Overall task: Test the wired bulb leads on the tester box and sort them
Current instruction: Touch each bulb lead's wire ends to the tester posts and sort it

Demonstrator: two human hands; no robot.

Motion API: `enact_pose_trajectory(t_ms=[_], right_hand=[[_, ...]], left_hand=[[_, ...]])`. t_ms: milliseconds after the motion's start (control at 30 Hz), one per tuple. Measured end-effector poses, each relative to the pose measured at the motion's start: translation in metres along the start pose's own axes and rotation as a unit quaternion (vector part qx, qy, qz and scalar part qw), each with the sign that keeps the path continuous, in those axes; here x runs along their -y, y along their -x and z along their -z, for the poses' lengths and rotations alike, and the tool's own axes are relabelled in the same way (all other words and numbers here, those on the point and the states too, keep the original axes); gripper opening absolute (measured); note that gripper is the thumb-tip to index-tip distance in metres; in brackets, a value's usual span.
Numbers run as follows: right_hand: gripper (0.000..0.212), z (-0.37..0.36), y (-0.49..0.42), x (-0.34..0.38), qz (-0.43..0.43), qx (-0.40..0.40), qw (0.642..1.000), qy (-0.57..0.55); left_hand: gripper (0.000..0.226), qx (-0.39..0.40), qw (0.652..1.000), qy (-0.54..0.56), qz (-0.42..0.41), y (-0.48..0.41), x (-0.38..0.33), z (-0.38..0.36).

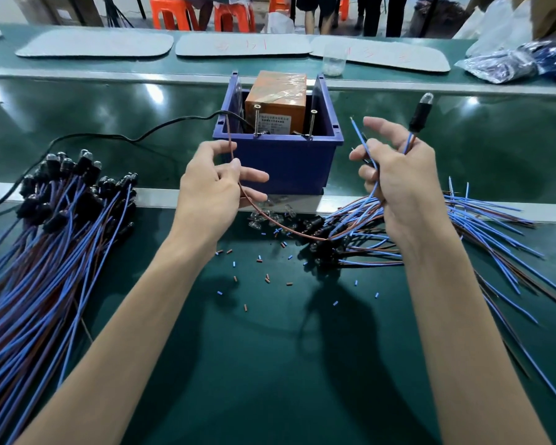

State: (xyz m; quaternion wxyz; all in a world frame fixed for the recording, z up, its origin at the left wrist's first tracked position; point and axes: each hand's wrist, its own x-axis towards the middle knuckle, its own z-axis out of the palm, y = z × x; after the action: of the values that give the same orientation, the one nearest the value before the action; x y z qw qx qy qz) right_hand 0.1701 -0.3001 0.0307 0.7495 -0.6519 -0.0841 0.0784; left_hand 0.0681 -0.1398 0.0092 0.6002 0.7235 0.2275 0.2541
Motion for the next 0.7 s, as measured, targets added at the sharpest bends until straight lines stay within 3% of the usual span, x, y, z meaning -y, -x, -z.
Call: enact_pose_trajectory(t_ms=[100, 400, 700], right_hand=[[0.019, 0.001, -0.002, -0.002, 0.007, -0.013, 1.000, -0.007], [0.028, -0.001, -0.001, 0.000, -0.004, 0.011, 1.000, 0.002], [0.027, -0.005, -0.001, -0.010, -0.006, 0.035, 0.999, -0.002]], left_hand=[[0.011, -0.012, 1.000, -0.003, -0.017, -0.001, 0.001, 0.003], [0.007, -0.061, 0.997, -0.021, -0.046, -0.004, 0.004, 0.003], [0.018, -0.084, 0.995, -0.017, -0.043, -0.001, 0.000, -0.002]])
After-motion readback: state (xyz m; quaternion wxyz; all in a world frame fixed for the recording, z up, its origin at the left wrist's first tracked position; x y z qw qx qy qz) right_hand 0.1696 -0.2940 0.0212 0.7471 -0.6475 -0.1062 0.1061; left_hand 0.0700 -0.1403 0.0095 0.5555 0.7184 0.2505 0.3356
